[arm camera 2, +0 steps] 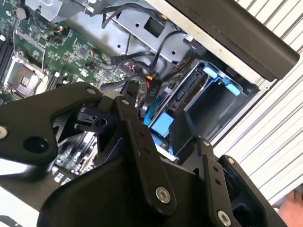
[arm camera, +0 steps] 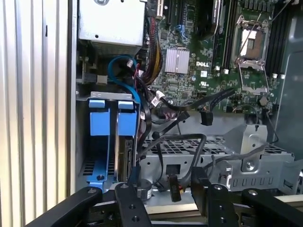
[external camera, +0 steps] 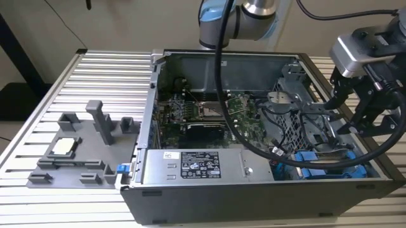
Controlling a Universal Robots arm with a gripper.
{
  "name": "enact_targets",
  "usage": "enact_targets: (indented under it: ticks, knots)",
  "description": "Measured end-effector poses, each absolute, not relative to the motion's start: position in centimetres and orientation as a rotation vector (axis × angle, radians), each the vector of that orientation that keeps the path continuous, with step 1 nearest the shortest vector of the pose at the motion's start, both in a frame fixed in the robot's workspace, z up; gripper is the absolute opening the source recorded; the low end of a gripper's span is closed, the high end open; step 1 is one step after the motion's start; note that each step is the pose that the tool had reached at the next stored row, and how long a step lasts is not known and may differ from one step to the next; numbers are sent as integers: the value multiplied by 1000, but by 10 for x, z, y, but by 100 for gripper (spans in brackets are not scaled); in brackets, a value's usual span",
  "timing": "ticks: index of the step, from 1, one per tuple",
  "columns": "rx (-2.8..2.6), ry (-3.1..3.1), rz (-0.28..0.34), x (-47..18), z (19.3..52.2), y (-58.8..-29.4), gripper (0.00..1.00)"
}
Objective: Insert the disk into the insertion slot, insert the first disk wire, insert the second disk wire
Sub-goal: 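Insert the first disk wire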
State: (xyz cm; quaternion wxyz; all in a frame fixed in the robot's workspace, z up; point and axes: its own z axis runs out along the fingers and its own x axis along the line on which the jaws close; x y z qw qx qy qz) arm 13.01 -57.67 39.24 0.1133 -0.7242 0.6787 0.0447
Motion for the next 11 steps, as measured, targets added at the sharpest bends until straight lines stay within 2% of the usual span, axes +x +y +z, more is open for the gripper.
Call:
enact_targets:
  ticks: [11]
  knots:
    - [-2154,1957,132,138,390,-577,55]
